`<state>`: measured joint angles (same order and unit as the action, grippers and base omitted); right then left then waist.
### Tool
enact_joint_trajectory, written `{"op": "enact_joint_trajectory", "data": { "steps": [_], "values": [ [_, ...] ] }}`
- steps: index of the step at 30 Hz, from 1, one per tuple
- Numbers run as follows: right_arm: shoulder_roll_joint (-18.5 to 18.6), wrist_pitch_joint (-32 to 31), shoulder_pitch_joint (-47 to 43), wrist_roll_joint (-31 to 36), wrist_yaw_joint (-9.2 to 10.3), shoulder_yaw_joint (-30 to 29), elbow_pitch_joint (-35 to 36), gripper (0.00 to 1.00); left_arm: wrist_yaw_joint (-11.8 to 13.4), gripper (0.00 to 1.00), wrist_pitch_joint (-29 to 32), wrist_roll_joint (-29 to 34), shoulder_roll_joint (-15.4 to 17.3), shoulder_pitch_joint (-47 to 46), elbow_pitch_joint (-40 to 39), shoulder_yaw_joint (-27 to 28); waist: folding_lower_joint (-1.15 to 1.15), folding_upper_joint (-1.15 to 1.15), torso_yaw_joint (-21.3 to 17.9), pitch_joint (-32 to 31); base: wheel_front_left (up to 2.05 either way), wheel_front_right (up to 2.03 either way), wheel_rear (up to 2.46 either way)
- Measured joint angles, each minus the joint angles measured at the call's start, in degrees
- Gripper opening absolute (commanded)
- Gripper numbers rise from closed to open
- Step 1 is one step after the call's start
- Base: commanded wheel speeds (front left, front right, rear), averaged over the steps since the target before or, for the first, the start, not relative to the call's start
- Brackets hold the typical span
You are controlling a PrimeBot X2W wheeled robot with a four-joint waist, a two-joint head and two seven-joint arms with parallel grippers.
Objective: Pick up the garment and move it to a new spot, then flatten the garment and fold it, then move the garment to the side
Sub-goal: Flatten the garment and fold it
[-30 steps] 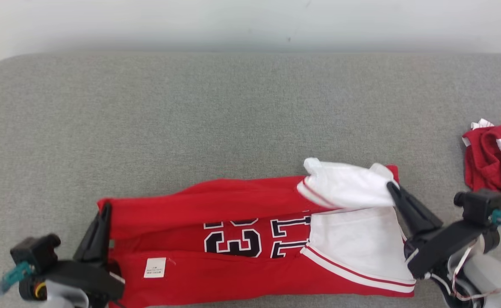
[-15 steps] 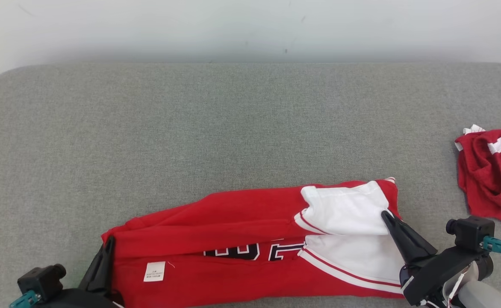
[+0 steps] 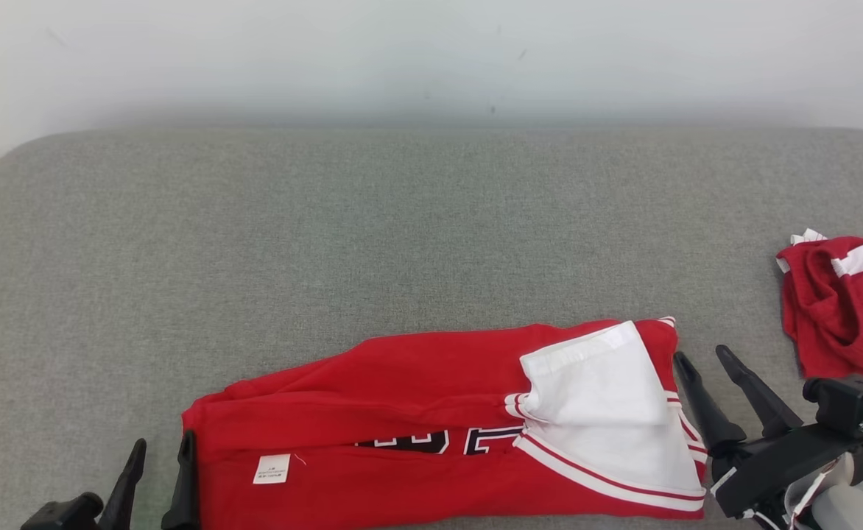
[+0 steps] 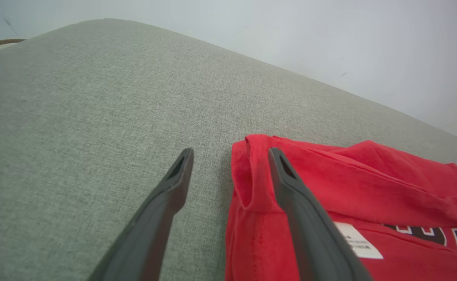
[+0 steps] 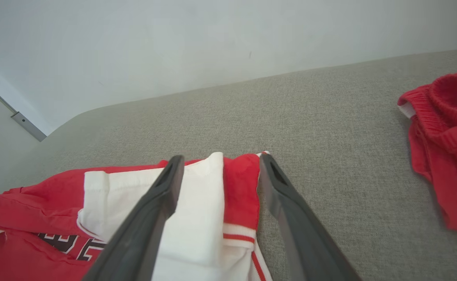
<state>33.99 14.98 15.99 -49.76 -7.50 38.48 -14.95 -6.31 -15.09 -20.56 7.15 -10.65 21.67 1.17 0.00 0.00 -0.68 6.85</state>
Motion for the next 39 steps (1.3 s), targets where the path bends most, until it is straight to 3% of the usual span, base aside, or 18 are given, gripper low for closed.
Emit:
{"op": "enact_joint_trajectory", "data": {
  "steps": [10, 28, 29, 30, 32, 33, 39],
  "values": [
    [-4.57, -0.01, 1.19, 5.46, 0.0, -1.05, -5.46, 1.0, -0.59, 1.0, 0.01, 5.93, -3.69, 3.53, -3.72, 4.54, 0.0, 0.0, 2.19, -0.61, 0.0, 0.0, 0.0],
    [-8.91, -0.8, 6.77, 11.01, 0.0, -3.11, -17.6, 1.0, -1.14, 1.0, 0.0, 5.93, -4.22, 3.72, -4.78, 5.22, 0.0, 0.0, 7.77, 1.91, 0.0, 0.0, 0.0],
    [-8.99, -0.79, 6.98, 11.05, 0.0, -3.18, -17.86, 0.93, -1.14, 1.0, 0.0, 5.86, -4.22, 3.72, -4.86, 5.21, 0.01, 0.0, 7.95, 2.06, 0.0, 0.0, 0.0],
    [-9.04, -0.78, 7.03, 11.05, 0.0, -3.23, -18.08, 0.64, -1.14, 1.0, 0.0, 5.75, -4.22, 3.72, -4.91, 5.21, 0.0, 0.0, 8.11, 2.2, 0.0, 0.0, 0.0],
    [-9.05, -0.79, 7.03, 11.07, 0.0, -2.9, -18.69, 0.27, -1.14, 1.0, 0.0, 5.53, -4.21, 3.73, -4.93, 5.23, 0.01, 0.0, 8.29, 2.4, 0.0, 0.0, 0.0],
    [-9.05, -0.78, 7.04, 11.06, 0.0, -2.75, -18.68, 0.0, -1.14, 1.0, 0.0, 5.44, -4.22, 3.73, -4.93, 5.28, 0.01, 0.0, 8.28, 2.44, 0.0, 0.0, 0.0],
    [-8.13, -0.3, 7.04, 10.96, 0.0, -1.14, -15.4, 0.0, -1.15, 1.0, 0.0, 5.27, -4.23, 3.69, -4.97, 5.45, 0.0, 0.0, 7.3, 2.32, 0.0, 0.0, 0.0]
  ]
}}
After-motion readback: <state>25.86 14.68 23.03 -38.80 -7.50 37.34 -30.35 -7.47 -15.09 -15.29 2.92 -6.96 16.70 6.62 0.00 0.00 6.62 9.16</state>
